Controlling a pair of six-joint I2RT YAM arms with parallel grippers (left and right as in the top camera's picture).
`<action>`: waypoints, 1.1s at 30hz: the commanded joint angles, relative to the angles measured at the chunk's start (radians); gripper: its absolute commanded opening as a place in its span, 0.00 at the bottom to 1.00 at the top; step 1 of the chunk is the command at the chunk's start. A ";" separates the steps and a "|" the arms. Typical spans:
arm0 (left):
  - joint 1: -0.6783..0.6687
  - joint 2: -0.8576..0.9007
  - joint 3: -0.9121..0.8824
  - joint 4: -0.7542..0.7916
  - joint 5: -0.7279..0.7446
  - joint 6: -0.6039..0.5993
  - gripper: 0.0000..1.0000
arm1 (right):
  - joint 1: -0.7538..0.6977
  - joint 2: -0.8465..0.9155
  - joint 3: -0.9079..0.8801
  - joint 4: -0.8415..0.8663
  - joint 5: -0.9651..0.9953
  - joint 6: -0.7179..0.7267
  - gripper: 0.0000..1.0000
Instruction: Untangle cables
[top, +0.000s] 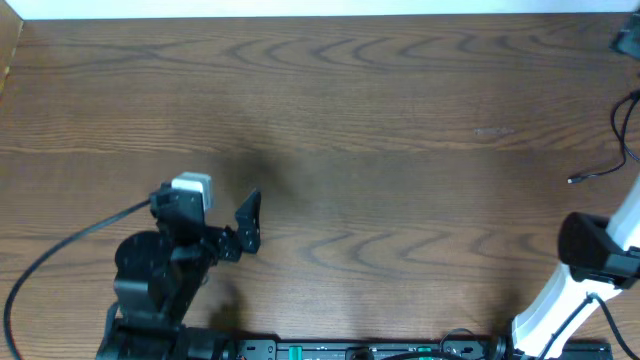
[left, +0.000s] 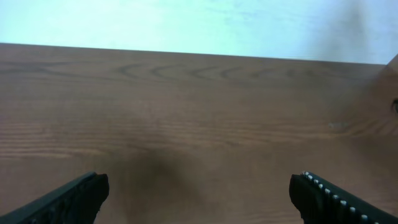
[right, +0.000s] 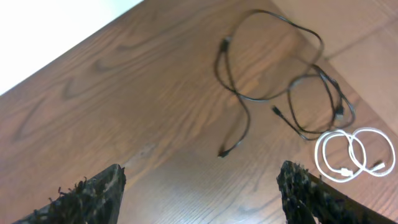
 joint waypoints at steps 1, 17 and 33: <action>-0.002 -0.079 0.004 -0.023 -0.017 -0.018 0.98 | 0.074 -0.019 -0.026 -0.005 0.118 -0.010 0.79; -0.002 -0.200 0.003 -0.094 -0.055 -0.017 0.98 | 0.105 -0.590 -0.942 0.335 0.291 -0.020 0.96; -0.002 -0.200 0.003 -0.103 -0.193 -0.014 0.98 | 0.105 -1.233 -1.642 0.877 -0.238 -0.196 0.99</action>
